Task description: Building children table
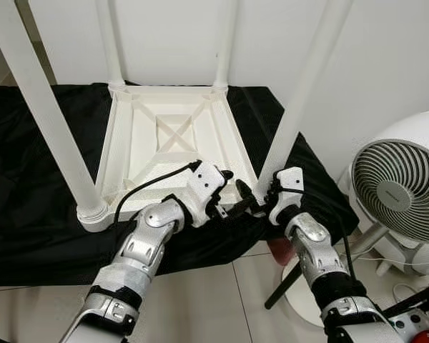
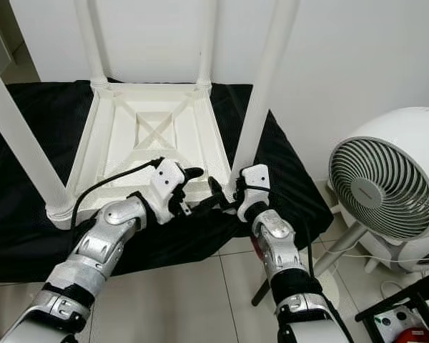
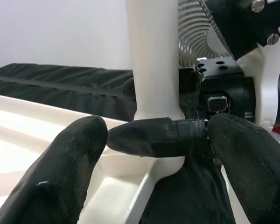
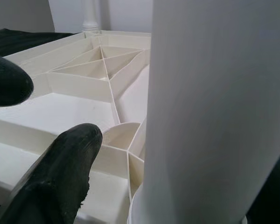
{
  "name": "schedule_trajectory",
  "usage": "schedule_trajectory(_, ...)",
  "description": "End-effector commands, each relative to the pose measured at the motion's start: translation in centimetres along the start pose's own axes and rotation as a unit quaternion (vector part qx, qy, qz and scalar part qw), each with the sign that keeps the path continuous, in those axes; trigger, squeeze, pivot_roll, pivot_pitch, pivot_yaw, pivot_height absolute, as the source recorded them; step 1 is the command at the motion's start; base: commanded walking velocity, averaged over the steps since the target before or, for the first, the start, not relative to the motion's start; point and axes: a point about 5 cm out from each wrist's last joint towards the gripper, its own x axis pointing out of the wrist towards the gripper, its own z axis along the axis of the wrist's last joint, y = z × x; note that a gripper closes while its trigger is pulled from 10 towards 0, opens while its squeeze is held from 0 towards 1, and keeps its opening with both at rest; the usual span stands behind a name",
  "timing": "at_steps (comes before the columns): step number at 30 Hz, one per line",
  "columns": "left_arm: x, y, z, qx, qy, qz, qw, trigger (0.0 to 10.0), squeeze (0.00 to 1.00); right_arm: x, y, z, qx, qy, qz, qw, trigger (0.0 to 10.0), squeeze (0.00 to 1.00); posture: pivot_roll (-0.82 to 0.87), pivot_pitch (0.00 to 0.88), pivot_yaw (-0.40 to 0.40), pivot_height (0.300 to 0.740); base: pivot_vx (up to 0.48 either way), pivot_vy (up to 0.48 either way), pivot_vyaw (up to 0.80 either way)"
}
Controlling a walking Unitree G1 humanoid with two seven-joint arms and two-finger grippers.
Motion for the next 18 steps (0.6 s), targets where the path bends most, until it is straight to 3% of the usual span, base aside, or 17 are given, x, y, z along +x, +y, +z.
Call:
schedule_trajectory(1,-0.3,-0.3,-0.3,0.002,0.011,0.009,1.0,10.0,0.0,-0.4,-0.1,-0.7,0.008,0.011,0.001,1.0,10.0,0.0,-0.12,0.0,-0.048,0.74,0.0,0.0,0.0)
schedule_trajectory(2,-0.8,-0.7,-0.3,0.008,0.008,-0.006,1.0,10.0,0.0,-0.3,0.0,-0.7,0.003,0.016,0.009,1.0,6.5,0.0,-0.12,0.0,-0.058,0.74,0.0,0.0,0.0)
schedule_trajectory(3,-1.2,-1.0,-0.4,0.013,0.004,-0.017,1.0,10.0,0.0,-0.2,0.1,-0.7,-0.001,0.019,0.014,1.0,6.5,0.0,-0.12,0.0,-0.058,0.74,0.0,0.0,0.0)
schedule_trajectory(4,-1.4,-1.3,-0.6,0.011,0.007,-0.031,0.999,10.0,0.0,-0.1,0.0,-0.9,-0.004,0.026,0.013,1.0,1.2,0.0,-0.12,0.0,-0.063,0.74,0.0,0.0,0.0)
schedule_trajectory(6,-1.4,-1.3,-0.6,0.011,0.007,-0.031,0.999,10.0,0.0,-0.1,0.0,-0.9,-0.004,0.026,0.013,1.0,1.2,0.0,-0.12,0.0,-0.063,0.74,0.0,0.0,0.0)
schedule_trajectory(7,-1.5,-1.5,-0.7,0.006,0.01,-0.039,0.999,10.0,0.0,-0.1,-0.3,-0.9,0.0,0.032,0.005,0.999,0.0,0.0,-0.11,0.0,-0.074,0.74,0.0,0.0,0.0)
schedule_trajectory(12,-1.4,-1.8,-0.2,0.003,0.0,-0.04,0.999,10.0,0.0,-0.2,-0.8,-0.8,-0.006,0.036,-0.014,0.999,0.0,0.0,-0.1,0.0,-0.089,0.74,0.0,0.0,0.0)
schedule_trajectory(18,-1.8,-1.6,-0.2,0.018,0.001,-0.029,0.999,10.0,0.0,-0.2,-0.2,-1.3,-0.003,0.048,-0.041,0.998,0.0,0.0,-0.08,0.0,-0.105,0.74,0.0,0.0,0.0)
